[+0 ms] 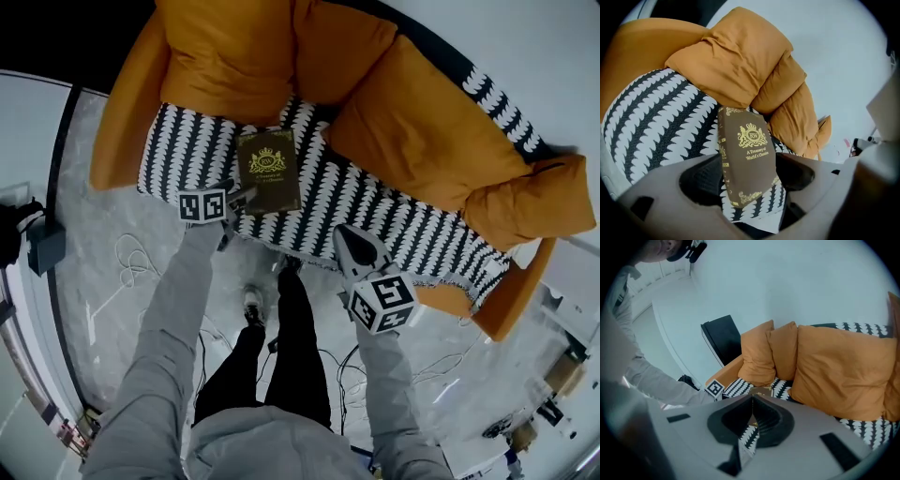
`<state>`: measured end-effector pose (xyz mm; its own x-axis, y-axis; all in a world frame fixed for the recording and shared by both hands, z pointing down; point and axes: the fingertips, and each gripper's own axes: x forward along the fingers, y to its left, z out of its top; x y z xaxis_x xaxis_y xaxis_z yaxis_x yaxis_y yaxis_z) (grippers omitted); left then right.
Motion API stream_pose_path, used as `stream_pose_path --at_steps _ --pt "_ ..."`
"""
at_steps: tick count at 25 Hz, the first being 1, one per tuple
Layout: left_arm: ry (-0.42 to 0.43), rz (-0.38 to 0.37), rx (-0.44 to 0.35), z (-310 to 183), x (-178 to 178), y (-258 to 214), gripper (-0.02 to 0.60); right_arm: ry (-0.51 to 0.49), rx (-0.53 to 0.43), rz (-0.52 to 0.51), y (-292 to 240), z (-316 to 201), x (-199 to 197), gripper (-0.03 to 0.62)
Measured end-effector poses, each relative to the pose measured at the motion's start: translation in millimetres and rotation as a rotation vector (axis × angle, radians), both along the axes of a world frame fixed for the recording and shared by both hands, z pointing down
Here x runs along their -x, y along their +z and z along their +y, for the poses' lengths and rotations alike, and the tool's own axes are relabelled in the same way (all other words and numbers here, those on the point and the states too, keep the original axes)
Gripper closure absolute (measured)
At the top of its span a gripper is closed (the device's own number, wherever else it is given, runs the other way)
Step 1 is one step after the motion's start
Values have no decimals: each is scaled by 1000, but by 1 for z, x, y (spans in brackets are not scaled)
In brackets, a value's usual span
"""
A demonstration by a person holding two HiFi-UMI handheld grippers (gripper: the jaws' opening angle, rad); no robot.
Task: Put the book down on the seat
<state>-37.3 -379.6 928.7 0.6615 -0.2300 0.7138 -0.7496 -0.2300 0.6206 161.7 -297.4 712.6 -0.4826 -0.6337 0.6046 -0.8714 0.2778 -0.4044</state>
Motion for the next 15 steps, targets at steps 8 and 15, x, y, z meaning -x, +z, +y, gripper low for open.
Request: stream_pose_path --at_steps 8,15 --pt "-33 68 -67 20 19 -50 239 25 -32 81 -28 27 2 566" --pt "17 1 -181 44 46 -107 241 95 -64 98 -60 60 0 566"
